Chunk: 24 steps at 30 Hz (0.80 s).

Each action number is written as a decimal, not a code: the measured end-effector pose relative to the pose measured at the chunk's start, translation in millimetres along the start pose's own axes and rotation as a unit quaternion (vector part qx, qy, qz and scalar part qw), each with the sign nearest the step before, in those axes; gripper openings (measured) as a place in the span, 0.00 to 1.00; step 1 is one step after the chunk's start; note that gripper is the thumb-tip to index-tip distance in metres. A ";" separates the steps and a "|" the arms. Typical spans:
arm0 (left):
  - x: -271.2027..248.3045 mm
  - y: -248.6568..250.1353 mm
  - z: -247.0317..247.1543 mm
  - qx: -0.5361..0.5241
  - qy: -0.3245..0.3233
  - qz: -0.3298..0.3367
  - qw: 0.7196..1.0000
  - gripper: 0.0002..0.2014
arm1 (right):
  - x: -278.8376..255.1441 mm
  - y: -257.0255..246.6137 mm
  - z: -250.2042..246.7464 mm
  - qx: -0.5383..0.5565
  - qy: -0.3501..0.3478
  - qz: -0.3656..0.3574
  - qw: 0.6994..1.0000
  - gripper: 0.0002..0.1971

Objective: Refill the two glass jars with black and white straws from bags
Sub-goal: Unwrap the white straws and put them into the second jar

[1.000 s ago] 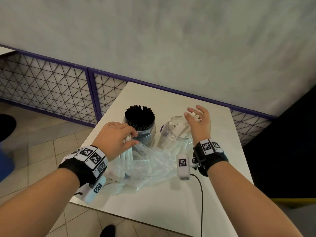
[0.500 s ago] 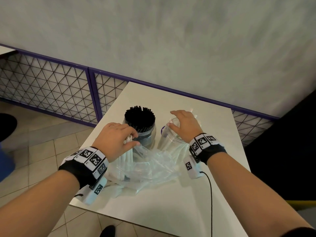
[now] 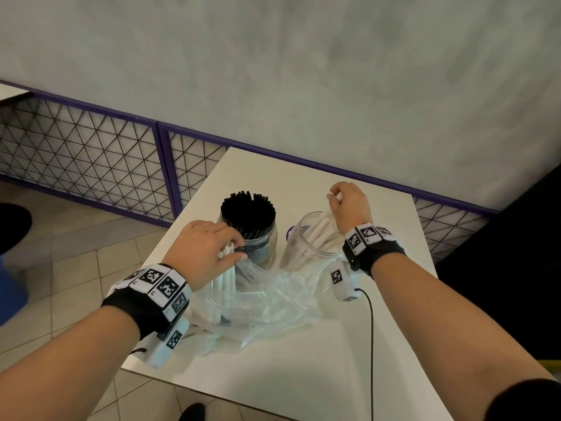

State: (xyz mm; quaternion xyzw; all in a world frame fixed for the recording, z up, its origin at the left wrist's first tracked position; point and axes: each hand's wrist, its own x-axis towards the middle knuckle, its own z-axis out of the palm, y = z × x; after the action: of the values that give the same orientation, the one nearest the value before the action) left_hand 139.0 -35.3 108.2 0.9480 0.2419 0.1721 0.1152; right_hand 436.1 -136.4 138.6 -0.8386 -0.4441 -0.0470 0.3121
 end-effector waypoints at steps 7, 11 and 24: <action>0.0 -3.0 0.5 -0.005 0.001 0.001 1.000 0.21 | -8.6 20.4 -20.7 -0.011 -0.012 0.054 0.998 0.26; 0.4 -3.4 0.4 0.003 0.001 0.002 1.000 0.22 | -58.0 35.1 -21.9 0.147 -0.003 0.072 0.987 0.37; -1.8 -2.8 0.3 -0.003 0.014 0.019 1.000 0.20 | -33.6 32.8 15.8 -0.020 -0.123 -0.029 0.992 0.61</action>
State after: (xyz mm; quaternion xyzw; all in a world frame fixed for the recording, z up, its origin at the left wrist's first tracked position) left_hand 136.4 -33.8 106.6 0.9495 0.2248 0.1886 0.1114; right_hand 438.1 -164.9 98.2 -0.8309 -0.5019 0.0385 0.2371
